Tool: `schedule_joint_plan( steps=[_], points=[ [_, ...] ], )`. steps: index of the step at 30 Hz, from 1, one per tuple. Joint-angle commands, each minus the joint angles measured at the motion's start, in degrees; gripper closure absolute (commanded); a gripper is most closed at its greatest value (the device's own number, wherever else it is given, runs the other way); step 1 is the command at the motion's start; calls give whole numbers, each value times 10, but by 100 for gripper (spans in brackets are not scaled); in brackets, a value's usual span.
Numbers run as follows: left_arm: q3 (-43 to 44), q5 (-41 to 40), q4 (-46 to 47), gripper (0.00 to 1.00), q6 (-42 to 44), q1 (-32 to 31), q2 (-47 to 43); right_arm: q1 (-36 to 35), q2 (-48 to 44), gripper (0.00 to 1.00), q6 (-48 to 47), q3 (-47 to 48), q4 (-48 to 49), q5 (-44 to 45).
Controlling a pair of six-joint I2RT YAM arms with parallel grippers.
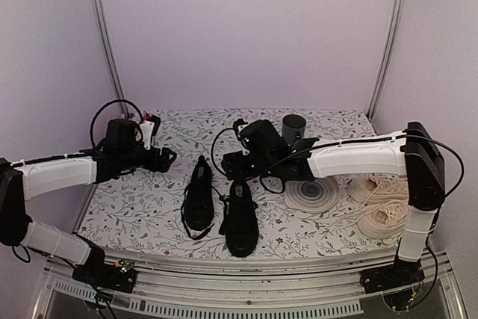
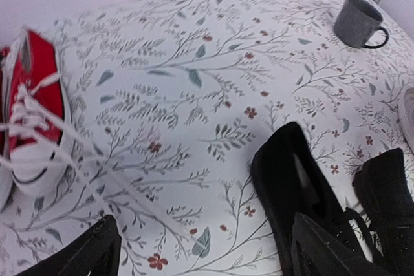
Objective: Tie the shoes
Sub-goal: Move the shoe to the center of the board.
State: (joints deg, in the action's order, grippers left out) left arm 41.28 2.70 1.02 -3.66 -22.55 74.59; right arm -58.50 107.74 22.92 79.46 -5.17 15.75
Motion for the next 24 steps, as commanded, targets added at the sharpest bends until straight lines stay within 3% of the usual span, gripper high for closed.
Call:
schedule_joint_plan(
  steps=[1, 4, 7, 8, 12, 15, 18, 24],
  points=[
    [-78, -4, 53, 8, -128, 26, -36, 0, 71, 16, 95, 33, -114, 27],
    [-109, 11, 79, 8, -147, 26, -32, 0, 120, 16, 96, 65, -138, 9],
    [-129, 30, 106, 8, -162, 27, -10, 0, 145, 24, 90, 74, -121, -17],
    [-132, 34, 112, 8, -164, 26, -2, 0, 152, 30, 85, 76, -118, -18],
    [-138, 57, 139, 10, -171, 26, 24, 7, 159, 72, 75, 79, -127, -6],
    [-145, 87, 169, 13, -177, 26, 40, 24, 140, 88, 65, 63, -126, 0],
    [-148, 96, 173, 17, -178, 23, 45, 54, 117, 97, 48, 49, -130, 24],
    [-175, 76, 176, 19, -173, -13, 20, 121, 111, 99, -25, 47, -91, 30]
  ],
)
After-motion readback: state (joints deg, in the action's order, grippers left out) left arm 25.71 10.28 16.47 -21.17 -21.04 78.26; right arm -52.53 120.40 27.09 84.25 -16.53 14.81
